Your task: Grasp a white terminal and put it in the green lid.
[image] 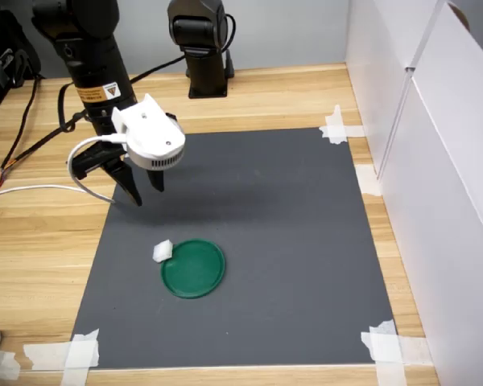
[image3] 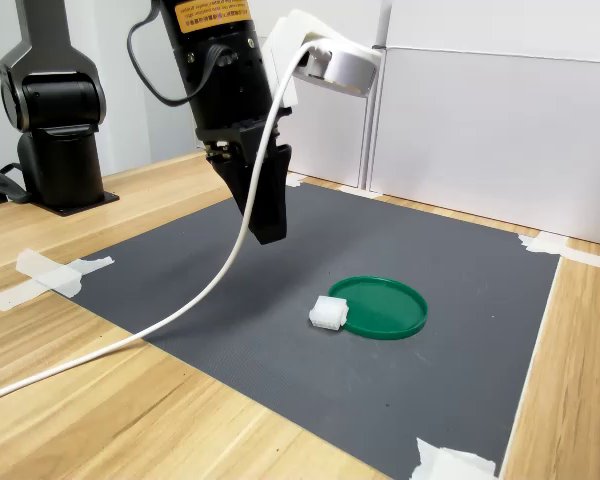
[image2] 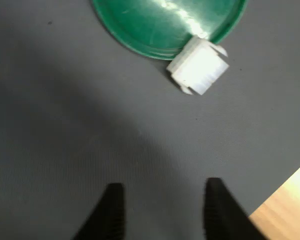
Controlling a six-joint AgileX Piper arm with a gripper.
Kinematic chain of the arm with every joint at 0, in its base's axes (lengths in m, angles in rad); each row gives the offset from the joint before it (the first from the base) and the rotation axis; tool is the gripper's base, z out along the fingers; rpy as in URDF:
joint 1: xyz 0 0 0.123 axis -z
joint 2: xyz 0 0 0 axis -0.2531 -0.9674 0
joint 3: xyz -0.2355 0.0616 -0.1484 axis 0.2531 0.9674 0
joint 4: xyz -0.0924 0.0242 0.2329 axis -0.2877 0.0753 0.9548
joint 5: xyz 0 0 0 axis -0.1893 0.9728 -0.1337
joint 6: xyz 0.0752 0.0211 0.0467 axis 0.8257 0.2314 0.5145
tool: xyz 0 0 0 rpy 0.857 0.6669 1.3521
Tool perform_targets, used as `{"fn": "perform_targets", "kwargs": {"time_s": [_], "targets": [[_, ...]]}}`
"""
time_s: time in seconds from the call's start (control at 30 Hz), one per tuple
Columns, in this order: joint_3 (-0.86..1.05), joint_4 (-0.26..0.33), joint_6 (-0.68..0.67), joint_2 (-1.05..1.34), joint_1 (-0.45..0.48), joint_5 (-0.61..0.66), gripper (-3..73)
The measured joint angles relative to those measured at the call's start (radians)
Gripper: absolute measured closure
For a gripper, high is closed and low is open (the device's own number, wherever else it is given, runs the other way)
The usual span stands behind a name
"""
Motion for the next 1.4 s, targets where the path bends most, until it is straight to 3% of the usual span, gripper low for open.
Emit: {"fn": "perform_targets", "kwargs": {"time_s": [0.1,0.23,0.7,1.1,1.23,1.4], "targets": [[-0.014,0.019,0.075,-0.013,0.000,0.003,14.3],[-0.075,0.025,0.162,-0.047,0.000,0.021,10.4],[-0.190,0.063,0.239,-0.220,0.000,0.062,10.1],[-0.192,0.059,0.219,-0.289,0.000,-0.015,9.9],[-0.192,0.072,0.212,-0.302,-0.001,-0.016,13.8],[-0.192,0.109,0.194,-0.307,-0.001,-0.016,28.6]]}}
